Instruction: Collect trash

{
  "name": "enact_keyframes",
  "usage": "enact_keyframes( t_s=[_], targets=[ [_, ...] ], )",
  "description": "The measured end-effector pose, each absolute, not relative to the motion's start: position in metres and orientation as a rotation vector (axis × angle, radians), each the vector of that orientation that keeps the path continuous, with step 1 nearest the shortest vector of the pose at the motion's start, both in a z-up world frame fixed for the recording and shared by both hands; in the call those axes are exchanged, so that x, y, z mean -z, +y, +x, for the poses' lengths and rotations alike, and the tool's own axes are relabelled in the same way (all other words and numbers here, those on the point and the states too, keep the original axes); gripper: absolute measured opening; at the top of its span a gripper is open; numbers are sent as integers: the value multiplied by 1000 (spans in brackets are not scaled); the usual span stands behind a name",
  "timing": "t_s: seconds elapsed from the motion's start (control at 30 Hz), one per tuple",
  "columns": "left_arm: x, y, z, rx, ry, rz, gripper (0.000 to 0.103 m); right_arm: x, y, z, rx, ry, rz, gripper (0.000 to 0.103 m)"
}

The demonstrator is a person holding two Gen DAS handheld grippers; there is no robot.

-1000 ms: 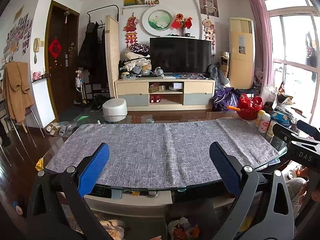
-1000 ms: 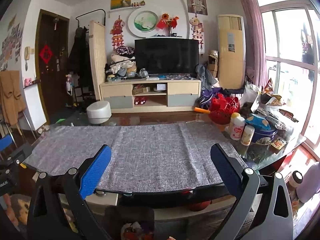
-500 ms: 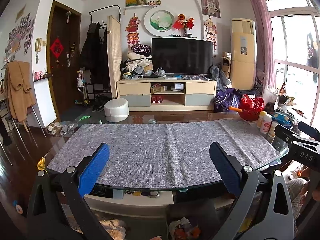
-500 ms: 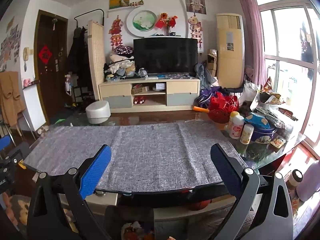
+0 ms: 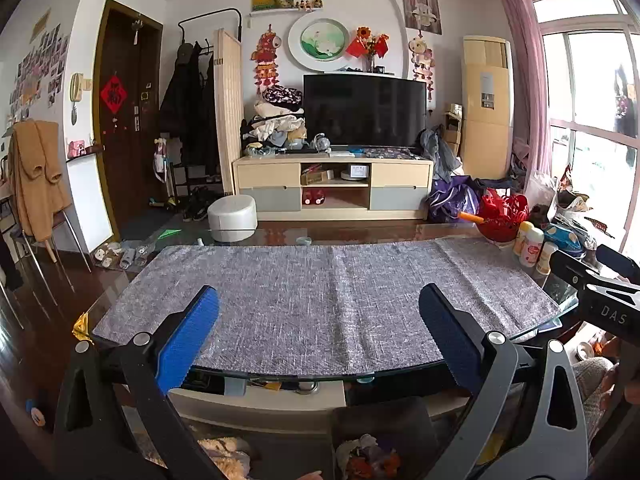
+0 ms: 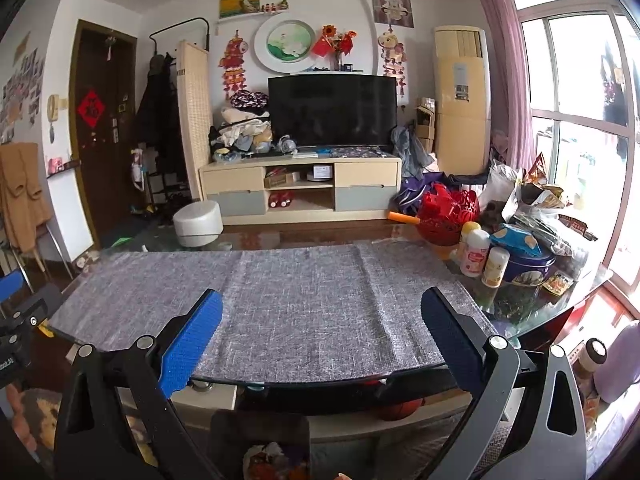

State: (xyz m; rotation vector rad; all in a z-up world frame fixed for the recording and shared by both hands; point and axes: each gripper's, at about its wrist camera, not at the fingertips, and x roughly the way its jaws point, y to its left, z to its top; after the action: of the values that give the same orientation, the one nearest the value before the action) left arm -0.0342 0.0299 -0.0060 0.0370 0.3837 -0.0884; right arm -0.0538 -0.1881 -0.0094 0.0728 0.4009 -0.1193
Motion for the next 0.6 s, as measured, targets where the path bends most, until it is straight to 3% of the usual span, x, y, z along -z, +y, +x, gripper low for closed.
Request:
enact_keyframes(
  t_s=[0.6],
  targets=[
    [12, 32, -23, 107, 416, -8, 95, 17, -193, -43, 116, 428, 82, 100]
  ],
)
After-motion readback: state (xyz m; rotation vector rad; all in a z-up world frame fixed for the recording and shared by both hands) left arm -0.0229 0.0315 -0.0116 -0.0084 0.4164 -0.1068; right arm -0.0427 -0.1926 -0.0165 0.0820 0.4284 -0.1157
